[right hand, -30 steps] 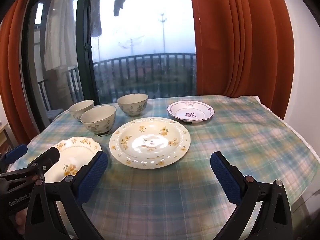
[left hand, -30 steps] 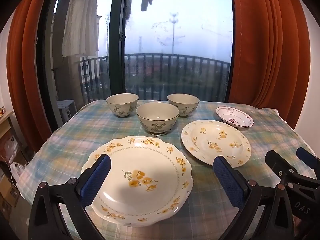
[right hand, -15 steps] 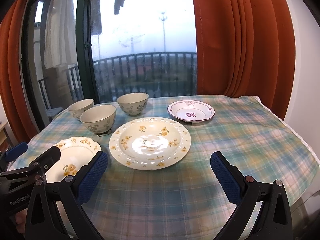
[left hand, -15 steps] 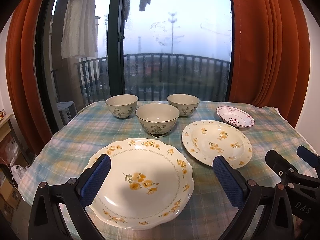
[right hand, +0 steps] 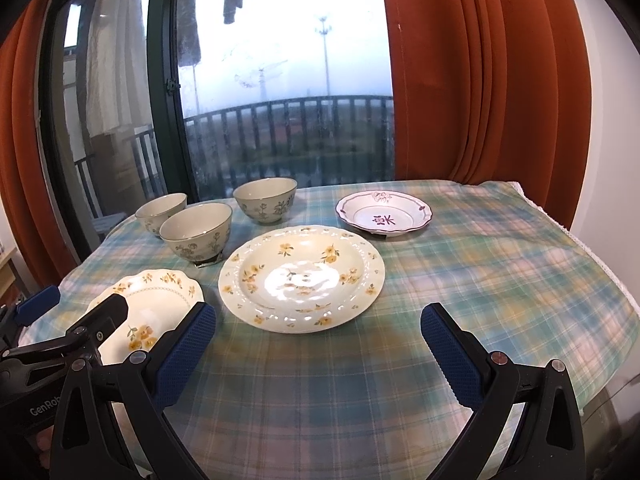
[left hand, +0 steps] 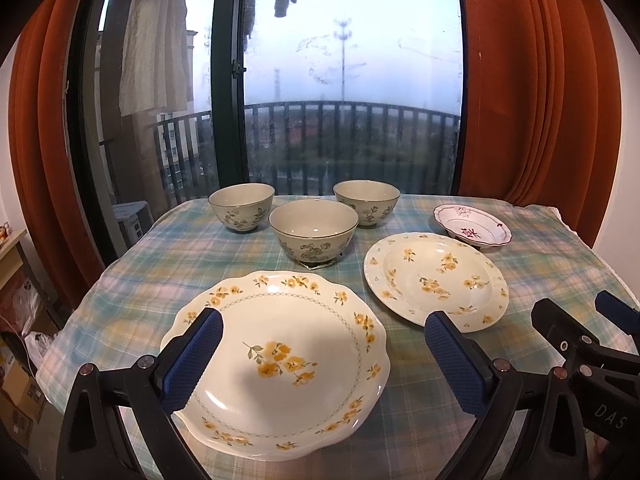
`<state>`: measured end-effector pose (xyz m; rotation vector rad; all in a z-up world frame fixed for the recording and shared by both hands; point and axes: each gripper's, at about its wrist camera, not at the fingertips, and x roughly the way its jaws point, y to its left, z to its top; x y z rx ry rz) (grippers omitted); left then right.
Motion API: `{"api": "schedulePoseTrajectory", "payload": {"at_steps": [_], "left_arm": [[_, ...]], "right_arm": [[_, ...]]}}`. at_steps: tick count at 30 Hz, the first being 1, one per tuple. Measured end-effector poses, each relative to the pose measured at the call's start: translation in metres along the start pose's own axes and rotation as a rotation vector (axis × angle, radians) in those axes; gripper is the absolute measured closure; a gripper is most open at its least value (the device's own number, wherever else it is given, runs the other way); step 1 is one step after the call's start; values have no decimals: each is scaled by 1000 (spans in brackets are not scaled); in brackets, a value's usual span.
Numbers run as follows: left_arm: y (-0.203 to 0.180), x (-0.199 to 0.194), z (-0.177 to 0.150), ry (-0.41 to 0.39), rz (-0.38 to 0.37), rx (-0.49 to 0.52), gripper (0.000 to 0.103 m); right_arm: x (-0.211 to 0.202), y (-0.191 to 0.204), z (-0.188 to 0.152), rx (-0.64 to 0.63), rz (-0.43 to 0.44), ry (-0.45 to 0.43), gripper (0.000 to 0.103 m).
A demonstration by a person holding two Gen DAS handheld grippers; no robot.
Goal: Organize plates and bowls
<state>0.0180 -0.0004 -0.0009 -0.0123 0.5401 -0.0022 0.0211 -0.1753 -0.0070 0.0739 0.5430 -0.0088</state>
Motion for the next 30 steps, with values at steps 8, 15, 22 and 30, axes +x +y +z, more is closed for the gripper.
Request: {"api": "schedulePoseTrajectory", "payload": {"at_steps": [8, 15, 22, 30], "left_arm": [[0, 0, 0, -3, 5, -2, 2], [1, 0, -1, -4, 6, -6, 2], [1, 0, -1, -4, 6, -6, 2], [3, 1, 1, 6, 13, -1, 2]], "right_arm": [[0, 1, 0, 3, 5, 3, 0], [0, 2, 0, 3, 9, 1, 0], [0, 2, 0, 3, 9, 2, 0], [0, 3, -1, 4, 6, 6, 0]]}}
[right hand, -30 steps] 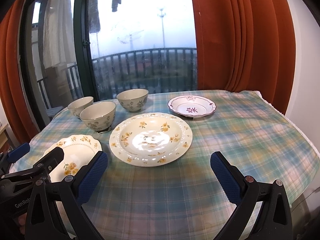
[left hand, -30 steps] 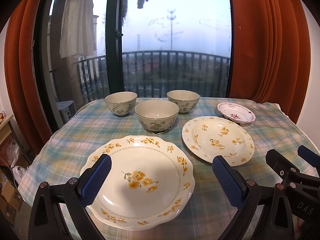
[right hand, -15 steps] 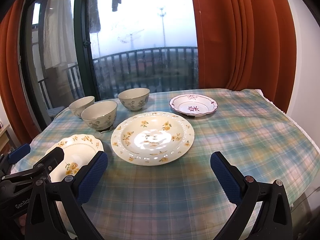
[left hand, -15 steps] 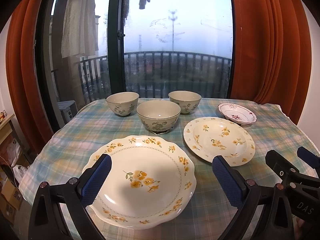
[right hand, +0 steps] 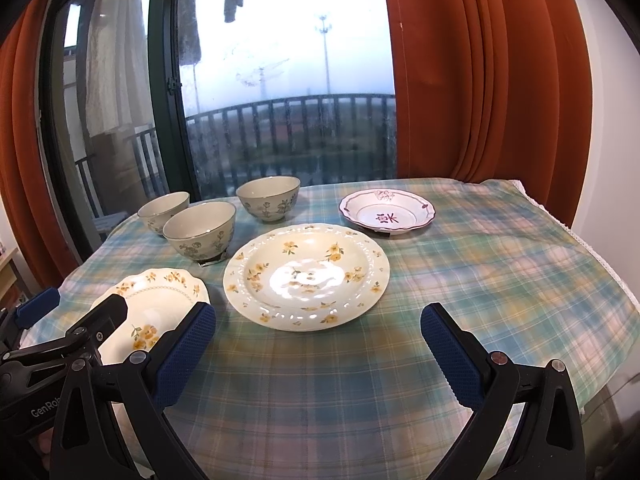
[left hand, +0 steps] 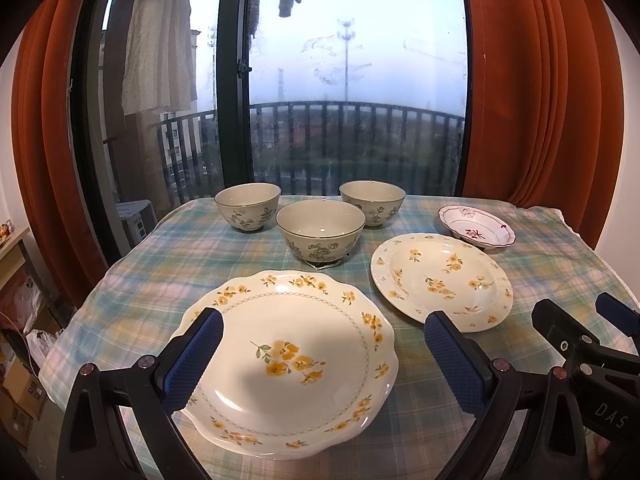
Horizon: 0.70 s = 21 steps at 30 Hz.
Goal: Organize plates and bowls
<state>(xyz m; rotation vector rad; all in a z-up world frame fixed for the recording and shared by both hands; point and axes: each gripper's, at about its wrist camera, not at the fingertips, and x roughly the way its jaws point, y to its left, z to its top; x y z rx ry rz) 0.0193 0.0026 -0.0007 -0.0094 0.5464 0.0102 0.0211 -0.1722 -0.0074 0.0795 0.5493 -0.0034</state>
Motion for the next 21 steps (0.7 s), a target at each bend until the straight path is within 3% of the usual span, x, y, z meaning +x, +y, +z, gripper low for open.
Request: {"api": "schedulePoseTrajectory", "payload": {"at_steps": [9, 21], "left_arm": [[11, 8, 4, -3, 16, -2, 2], [46, 46, 11, 45, 51, -30, 3]], "right_arm": [[5, 11, 8, -5, -6, 14, 0], [48, 43, 19, -42, -16, 85, 0]]}}
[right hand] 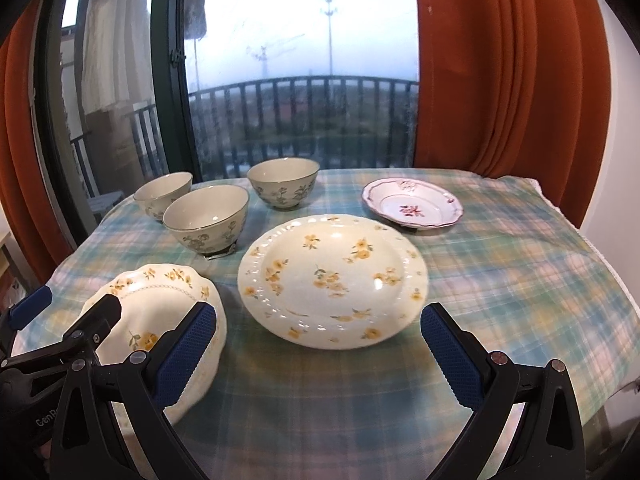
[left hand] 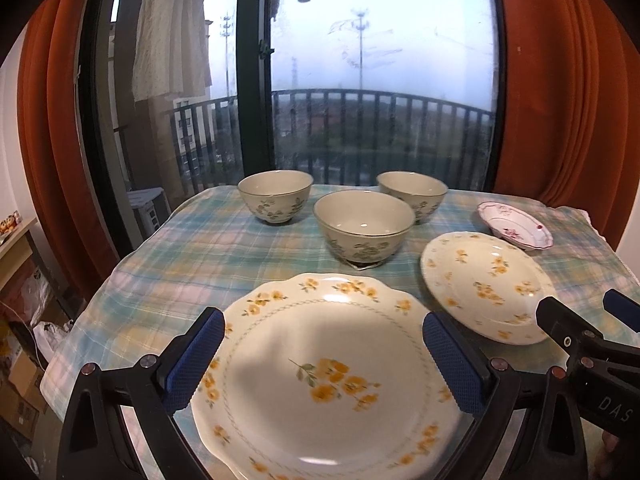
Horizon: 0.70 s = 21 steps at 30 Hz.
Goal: Organize plates and bowls
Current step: 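Grasp the rim of the scalloped yellow-flower plate with both grippers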
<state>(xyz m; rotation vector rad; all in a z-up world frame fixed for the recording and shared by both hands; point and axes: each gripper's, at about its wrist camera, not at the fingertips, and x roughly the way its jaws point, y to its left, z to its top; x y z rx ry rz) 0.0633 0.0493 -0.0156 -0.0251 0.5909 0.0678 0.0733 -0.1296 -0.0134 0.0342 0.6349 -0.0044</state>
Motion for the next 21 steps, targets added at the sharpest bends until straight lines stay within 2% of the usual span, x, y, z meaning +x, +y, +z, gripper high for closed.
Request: {"api": "schedulePoseTrajectory", "payload": {"at_steps": [7, 12, 18, 21], "left_arm": [[24, 20, 4, 22, 38, -16, 4], [40, 33, 3, 51, 86, 16, 4], [58, 52, -5, 131, 97, -7, 4], [61, 61, -13, 172, 96, 3, 7]], "right_arm": [[26, 26, 10, -20, 20, 29, 0], [43, 50, 11, -51, 39, 59, 0], [64, 76, 9, -86, 56, 114, 3], [75, 84, 2, -94, 63, 159, 7]]}}
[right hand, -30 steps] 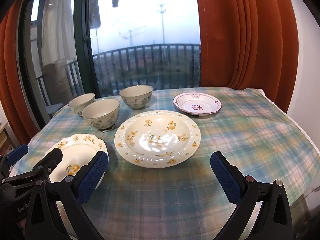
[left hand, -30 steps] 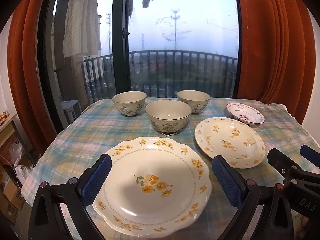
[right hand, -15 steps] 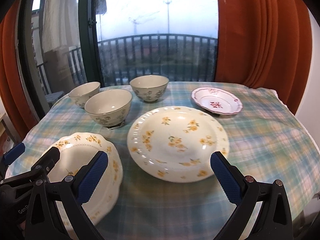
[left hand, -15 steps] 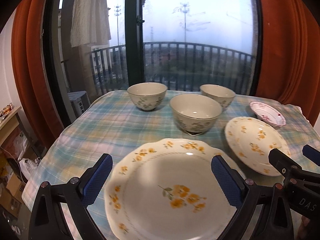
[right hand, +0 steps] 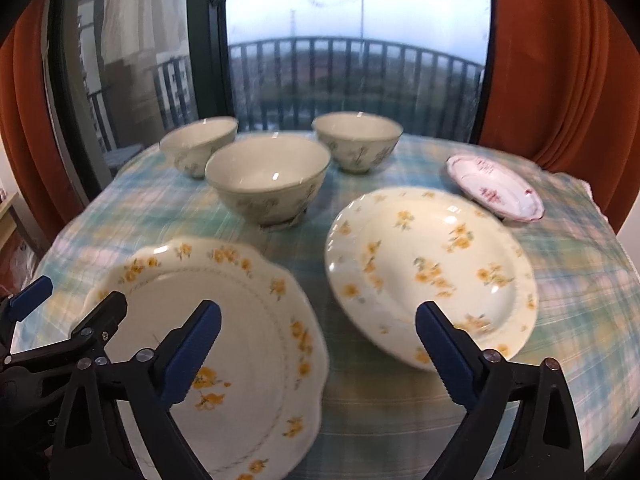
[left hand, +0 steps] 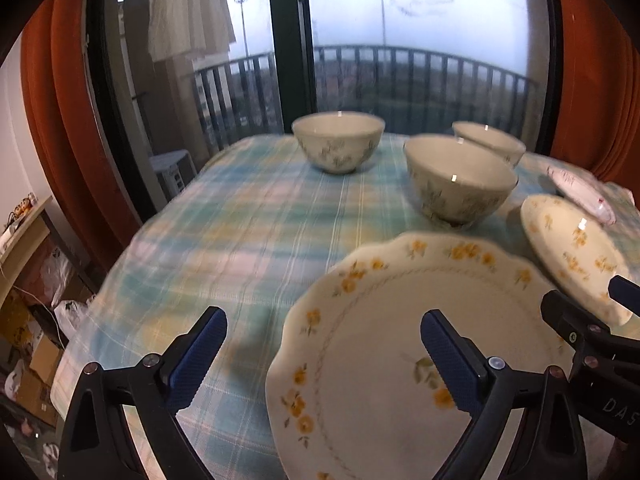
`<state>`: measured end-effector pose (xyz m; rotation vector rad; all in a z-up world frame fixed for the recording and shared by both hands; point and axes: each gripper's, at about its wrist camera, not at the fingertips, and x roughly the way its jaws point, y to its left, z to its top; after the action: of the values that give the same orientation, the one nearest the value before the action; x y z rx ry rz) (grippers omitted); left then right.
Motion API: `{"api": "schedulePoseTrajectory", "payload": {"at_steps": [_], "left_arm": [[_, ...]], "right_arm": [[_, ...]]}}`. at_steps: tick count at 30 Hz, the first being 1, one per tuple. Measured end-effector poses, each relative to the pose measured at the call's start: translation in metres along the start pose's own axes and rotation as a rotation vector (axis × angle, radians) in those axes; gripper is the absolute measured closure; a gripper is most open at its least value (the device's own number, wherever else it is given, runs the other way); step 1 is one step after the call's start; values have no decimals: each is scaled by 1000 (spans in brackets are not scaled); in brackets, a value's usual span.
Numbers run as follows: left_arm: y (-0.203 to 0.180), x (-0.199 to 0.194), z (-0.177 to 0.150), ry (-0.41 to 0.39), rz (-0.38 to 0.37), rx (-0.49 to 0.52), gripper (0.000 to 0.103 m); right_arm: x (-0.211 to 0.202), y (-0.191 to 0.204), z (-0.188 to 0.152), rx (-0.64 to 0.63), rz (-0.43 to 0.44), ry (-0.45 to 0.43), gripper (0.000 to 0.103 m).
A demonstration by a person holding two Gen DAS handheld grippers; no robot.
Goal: Organize plates and bowls
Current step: 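Grasp the rim of the scalloped yellow-flower plate with both grippers, then lift the scalloped plate with both grippers and carry it past the deep plate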
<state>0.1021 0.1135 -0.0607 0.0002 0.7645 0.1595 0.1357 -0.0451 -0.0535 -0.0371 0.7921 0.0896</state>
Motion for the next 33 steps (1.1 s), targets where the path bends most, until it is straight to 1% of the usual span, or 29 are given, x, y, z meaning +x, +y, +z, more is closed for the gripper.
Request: {"api": "schedulePoseTrajectory", "payload": {"at_steps": [6, 9, 11, 12, 13, 14, 16, 18, 19, 20, 22, 27, 31, 33], "left_arm": [[1, 15, -8, 65, -30, 8, 13], [0, 17, -9, 79, -48, 10, 19], [-1, 18, -10, 105, -64, 18, 24], [-2, 19, -12, 119, -74, 21, 26], [-3, 20, -13, 129, -80, 21, 27], [-4, 20, -15, 130, -72, 25, 27], [-4, 19, -16, 127, -65, 30, 28], [-3, 18, -16, 127, -65, 25, 30], [-3, 18, -16, 124, -58, 24, 33], [-3, 17, -16, 120, -48, 21, 34], [-4, 17, -17, 117, -39, 21, 35], [-6, 13, -18, 133, -34, 19, 35], [-12, 8, -21, 126, -19, 27, 35], [-17, 2, -23, 121, -25, 31, 35]], "right_arm": [[19, 7, -12, 22, 2, 83, 12], [21, 12, -12, 6, -11, 77, 15], [22, 14, -11, 4, -3, 82, 22], [25, 16, -11, 1, 8, 97, 24], [27, 16, -12, -2, 13, 113, 29], [30, 18, -13, -5, 18, 128, 34], [34, 21, -16, -5, 36, 155, 37], [35, 23, -17, -10, 25, 160, 38], [34, 23, -17, -9, 21, 160, 41], [35, 23, -17, -10, 8, 161, 46], [35, 23, -17, -16, -22, 165, 50], [33, 21, -17, -31, -30, 181, 50], [28, 17, -21, -33, -28, 187, 50], [25, 13, -22, -29, -30, 188, 50]]}}
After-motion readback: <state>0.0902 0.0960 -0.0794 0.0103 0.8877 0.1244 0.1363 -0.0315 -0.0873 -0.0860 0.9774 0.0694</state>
